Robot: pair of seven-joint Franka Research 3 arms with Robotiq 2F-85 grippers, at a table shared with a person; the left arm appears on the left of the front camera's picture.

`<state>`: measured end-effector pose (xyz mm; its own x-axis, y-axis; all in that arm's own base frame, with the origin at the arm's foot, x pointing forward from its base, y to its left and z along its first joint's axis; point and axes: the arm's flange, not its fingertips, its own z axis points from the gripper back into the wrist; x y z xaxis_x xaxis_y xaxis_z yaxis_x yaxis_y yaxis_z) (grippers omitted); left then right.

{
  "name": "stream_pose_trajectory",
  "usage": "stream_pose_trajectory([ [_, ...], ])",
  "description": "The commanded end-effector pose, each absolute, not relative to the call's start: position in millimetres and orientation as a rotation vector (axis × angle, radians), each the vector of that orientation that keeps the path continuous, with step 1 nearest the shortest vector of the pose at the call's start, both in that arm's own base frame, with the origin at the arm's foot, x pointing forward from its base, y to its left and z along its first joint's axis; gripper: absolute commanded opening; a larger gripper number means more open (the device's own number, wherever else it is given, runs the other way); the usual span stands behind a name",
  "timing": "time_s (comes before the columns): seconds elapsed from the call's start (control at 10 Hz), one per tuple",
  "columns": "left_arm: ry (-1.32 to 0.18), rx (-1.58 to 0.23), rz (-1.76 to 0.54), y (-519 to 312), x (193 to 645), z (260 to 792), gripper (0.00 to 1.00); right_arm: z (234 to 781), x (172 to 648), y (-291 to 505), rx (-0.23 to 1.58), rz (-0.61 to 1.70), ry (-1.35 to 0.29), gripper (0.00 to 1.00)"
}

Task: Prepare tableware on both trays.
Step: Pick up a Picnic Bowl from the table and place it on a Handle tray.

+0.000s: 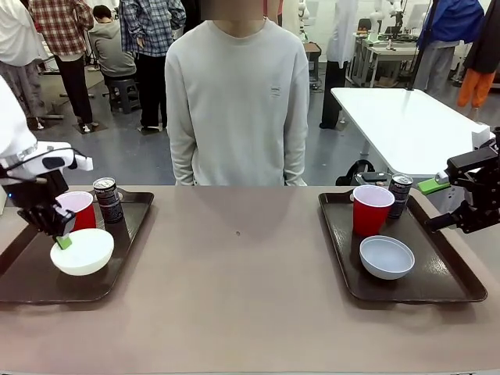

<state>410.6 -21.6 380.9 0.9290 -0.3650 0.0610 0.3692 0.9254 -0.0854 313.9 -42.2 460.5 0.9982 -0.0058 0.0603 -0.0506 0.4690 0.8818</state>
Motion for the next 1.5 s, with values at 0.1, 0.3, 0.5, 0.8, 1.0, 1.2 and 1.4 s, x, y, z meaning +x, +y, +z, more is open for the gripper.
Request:
stream_pose_trajectory([
  [0.1,-0.045,-0.116,-0.369,-14.6,411.1,360.7,0.04,459.8,314.0,-40.9,1.107,0.044,-0.07,0.95],
  [0.3,-0.055,-0.101,-0.37,-14.7,410.2,364.7,0.6,459.8,314.0,-40.9,1.107,0.044,-0.07,0.95],
  [0.5,-0.054,-0.085,-0.367,-10.8,411.5,366.0,1.0,459.8,314.0,-40.9,1.107,0.044,-0.07,0.95],
  [0.8,-0.066,-0.052,-0.36,-9.5,405.3,377.2,0.46,459.8,314.0,-40.9,1.107,0.044,-0.07,0.95],
  [1.0,-0.073,-0.022,-0.371,-9.9,400.1,389.9,0.66,459.8,314.0,-40.9,1.107,0.044,-0.07,0.95],
  [1.2,-0.083,-0.03,-0.377,-9.9,393.9,397.0,0.85,459.8,314.0,-40.9,1.107,0.044,-0.07,0.95],
  [1.4,-0.077,-0.043,-0.376,-7.8,390.5,402.2,1.0,459.8,314.0,-40.9,1.107,0.044,-0.07,0.95],
])
